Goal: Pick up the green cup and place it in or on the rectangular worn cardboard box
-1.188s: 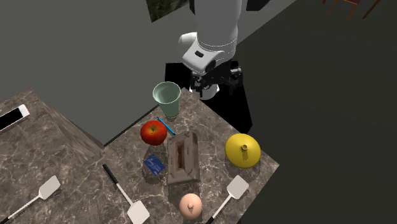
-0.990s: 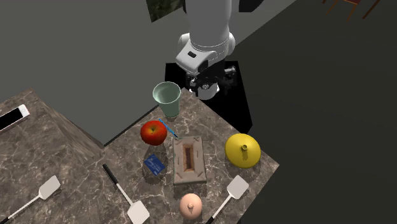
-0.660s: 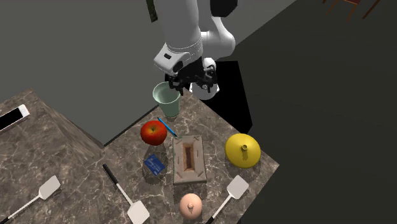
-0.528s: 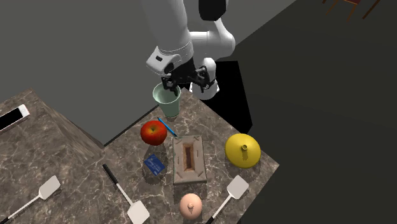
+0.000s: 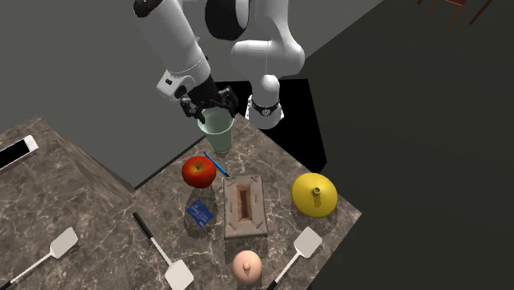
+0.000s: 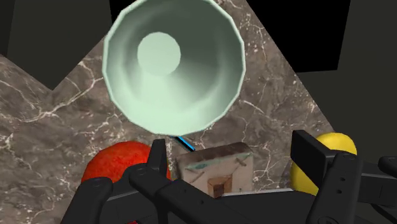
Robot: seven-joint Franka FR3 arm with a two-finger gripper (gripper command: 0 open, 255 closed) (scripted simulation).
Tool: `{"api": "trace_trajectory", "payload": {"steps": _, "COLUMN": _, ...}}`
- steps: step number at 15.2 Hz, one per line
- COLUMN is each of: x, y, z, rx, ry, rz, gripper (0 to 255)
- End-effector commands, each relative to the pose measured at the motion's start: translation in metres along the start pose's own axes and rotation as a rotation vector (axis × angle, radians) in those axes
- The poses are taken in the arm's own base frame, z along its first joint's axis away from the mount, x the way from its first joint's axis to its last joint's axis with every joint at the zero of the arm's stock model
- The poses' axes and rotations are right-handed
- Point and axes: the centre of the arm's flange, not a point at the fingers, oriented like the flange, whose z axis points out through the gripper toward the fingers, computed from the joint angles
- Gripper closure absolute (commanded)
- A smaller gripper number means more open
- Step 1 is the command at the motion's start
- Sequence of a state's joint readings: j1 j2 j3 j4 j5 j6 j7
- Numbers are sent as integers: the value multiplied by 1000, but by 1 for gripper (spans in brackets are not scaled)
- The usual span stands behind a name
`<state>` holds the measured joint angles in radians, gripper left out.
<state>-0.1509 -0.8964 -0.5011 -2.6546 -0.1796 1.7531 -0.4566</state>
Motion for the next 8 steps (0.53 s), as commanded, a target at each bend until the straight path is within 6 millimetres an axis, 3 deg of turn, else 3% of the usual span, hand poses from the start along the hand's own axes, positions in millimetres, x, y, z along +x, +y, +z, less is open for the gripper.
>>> {"api": "trace_trajectory", "payload": {"steps": 1, "x": -10, "y": 27, "z": 10, "rx": 17, "ry": 1, "rz": -10, "gripper": 0}}
{"api": "trace_trajectory", "payload": {"steps": 6, "x": -37, "y": 90, "z": 32, "rx": 62, "ry": 4, "rz": -28, "gripper": 0}}
{"api": "trace_trajectory", "payload": {"steps": 8, "x": -40, "y": 97, "z": 40, "rx": 67, "ry": 5, "rz": -30, "gripper": 0}}
